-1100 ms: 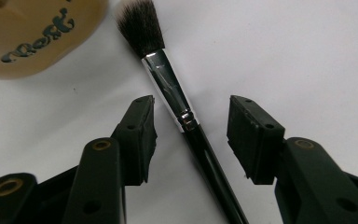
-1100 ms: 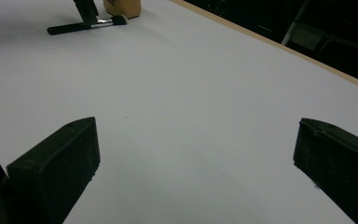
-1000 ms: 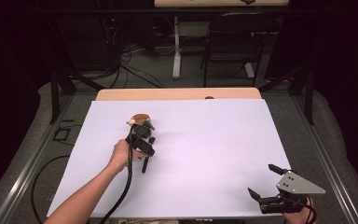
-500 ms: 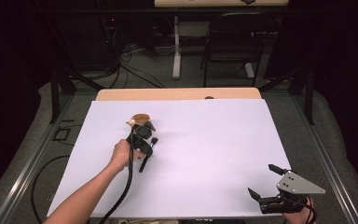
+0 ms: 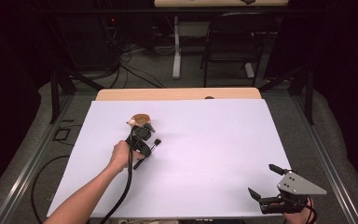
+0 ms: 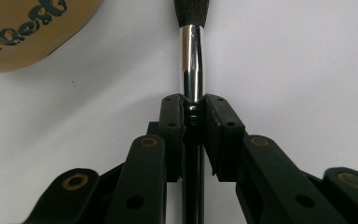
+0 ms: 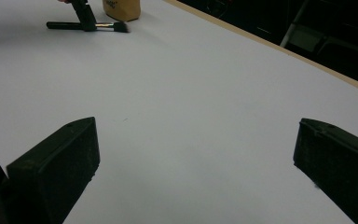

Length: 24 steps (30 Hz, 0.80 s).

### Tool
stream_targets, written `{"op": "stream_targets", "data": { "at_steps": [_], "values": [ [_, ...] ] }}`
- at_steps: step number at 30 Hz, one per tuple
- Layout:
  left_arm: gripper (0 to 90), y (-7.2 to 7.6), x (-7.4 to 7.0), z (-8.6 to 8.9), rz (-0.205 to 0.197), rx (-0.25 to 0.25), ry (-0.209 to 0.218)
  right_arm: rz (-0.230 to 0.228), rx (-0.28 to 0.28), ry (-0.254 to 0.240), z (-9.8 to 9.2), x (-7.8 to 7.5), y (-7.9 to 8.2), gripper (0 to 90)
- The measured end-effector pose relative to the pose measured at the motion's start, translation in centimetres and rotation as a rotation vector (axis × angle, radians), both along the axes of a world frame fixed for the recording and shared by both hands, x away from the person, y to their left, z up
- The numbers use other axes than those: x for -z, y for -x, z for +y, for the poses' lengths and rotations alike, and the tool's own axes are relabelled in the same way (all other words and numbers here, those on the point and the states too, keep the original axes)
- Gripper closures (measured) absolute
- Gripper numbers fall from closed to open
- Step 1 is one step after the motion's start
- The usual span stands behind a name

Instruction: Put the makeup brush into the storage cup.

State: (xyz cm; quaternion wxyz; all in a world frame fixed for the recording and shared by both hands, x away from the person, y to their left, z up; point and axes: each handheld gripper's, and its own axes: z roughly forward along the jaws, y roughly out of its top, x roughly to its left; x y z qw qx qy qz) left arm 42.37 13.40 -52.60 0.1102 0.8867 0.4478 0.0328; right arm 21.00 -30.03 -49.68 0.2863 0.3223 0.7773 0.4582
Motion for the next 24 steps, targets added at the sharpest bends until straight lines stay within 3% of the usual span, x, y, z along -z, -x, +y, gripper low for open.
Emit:
{"op": "stream_targets", "data": {
  "at_steps": [10,24],
  "values": [
    [78.0,0.14,-0.05,-0.35,-0.013,0.033,-0.034,0.004,0.0,-0.001,-0.01,0.01,0.02,0.0],
    [78.2,0.83,-0.64,-0.2,-0.061,0.063,0.022,0.005,0.0,0.001,0.01,0.01,-0.03,0.0]
  ]
}}
